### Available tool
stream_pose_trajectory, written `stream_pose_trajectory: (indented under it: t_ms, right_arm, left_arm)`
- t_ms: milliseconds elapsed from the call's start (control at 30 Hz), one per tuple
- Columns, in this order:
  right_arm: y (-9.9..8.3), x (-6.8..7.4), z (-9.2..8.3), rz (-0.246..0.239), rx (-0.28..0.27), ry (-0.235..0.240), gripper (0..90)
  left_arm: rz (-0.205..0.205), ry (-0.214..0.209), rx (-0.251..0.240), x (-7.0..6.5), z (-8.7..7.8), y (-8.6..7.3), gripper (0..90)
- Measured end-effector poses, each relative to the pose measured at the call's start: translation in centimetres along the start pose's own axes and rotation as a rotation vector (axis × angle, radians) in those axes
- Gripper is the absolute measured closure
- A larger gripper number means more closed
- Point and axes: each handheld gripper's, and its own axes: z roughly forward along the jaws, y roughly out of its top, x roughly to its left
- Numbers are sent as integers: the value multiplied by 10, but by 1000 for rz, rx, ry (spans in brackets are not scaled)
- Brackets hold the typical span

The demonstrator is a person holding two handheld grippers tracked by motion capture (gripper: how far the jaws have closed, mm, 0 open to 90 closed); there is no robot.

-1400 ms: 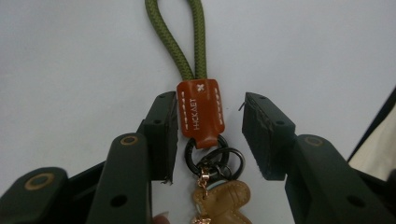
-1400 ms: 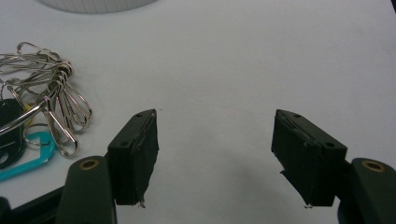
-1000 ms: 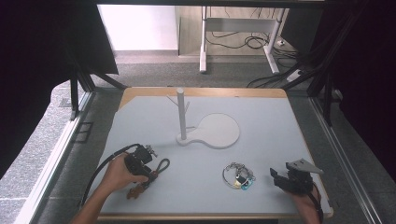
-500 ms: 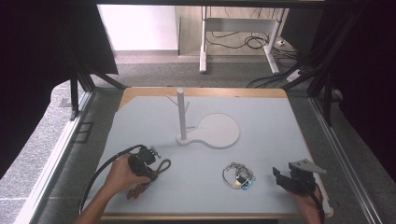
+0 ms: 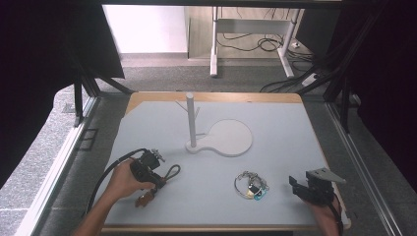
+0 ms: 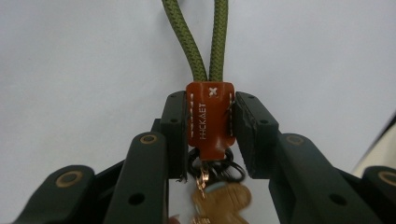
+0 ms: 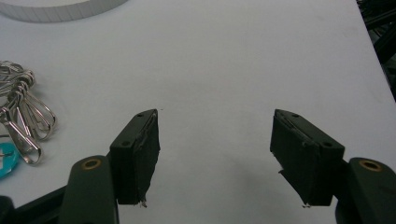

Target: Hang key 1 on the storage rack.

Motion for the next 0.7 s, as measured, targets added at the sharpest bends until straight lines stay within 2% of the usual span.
stream_pose_trajectory:
  t_ms: [100,533,700]
  right_arm:
    - [0,0,0,4,0,-3,329]
    - [-1,-1,0,13,1,-4,329]
    - [-1,0,0,9,2,-3,329]
  left_arm:
    - [-10,13,-40,4,-15,0,667]
    - [5,9,-78,8,-47,16,668]
    - [5,11,-76,11,-58,23,668]
